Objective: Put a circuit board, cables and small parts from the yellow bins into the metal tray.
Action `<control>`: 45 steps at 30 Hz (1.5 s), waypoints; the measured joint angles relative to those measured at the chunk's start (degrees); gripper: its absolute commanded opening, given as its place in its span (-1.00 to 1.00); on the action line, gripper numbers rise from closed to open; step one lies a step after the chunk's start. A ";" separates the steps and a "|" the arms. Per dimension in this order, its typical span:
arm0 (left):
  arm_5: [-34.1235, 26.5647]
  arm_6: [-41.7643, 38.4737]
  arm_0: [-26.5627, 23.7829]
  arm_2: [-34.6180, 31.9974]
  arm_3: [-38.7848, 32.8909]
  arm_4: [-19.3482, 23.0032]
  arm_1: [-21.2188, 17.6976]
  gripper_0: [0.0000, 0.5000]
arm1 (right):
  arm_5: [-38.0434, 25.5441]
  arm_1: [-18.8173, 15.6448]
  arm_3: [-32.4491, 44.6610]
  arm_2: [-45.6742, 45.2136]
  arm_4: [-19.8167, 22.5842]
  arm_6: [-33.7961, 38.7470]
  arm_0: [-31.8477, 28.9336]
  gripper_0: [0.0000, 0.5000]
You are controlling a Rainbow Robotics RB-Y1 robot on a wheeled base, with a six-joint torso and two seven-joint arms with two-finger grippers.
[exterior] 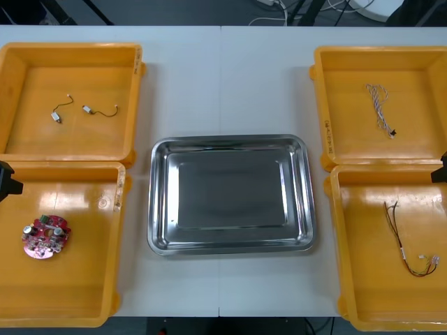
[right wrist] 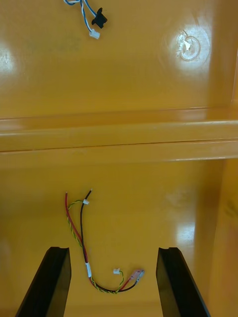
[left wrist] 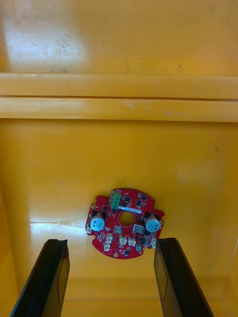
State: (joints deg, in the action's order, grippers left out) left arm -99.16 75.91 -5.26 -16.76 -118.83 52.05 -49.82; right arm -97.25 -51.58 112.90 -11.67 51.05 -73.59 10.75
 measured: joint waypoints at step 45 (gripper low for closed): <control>-0.25 0.00 0.61 1.43 1.92 0.22 0.05 1.00 | -0.82 -0.01 -0.01 0.00 0.08 0.00 0.19 1.00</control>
State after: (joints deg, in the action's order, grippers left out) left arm -99.41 75.92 -4.65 -15.32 -116.91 52.26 -49.77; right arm -98.07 -51.59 112.89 -11.67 51.13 -73.59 10.94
